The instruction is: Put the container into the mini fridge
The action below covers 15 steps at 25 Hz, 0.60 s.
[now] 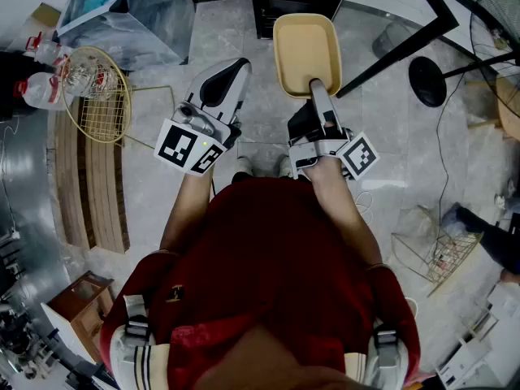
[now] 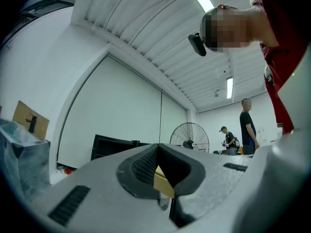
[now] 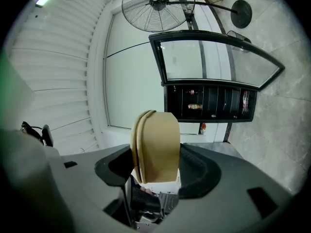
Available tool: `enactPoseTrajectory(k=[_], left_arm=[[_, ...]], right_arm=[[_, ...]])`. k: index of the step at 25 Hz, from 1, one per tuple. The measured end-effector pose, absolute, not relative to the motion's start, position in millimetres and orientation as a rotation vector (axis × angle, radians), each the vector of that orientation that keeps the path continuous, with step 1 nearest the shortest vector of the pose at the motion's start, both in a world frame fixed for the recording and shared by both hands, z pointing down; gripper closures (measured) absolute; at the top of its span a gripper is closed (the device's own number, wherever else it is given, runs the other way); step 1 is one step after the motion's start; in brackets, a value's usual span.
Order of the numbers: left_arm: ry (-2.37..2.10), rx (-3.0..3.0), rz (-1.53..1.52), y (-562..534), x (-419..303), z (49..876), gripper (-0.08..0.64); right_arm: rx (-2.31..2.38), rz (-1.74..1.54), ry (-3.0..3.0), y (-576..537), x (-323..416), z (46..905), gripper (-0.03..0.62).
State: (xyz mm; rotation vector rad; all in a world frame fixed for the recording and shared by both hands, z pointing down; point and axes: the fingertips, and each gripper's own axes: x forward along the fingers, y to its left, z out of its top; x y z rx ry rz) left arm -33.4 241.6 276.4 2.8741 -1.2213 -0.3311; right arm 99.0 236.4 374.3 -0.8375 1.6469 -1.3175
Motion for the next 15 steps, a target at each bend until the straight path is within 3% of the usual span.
enactPoseTrajectory(k=[15], left_arm=[[-1.288,2.868,-0.283,245.1,25.7,273.4,0.554]], right_arm=[[-0.758,-1.361,1.658,233.6,145.7,371.5,0.337]])
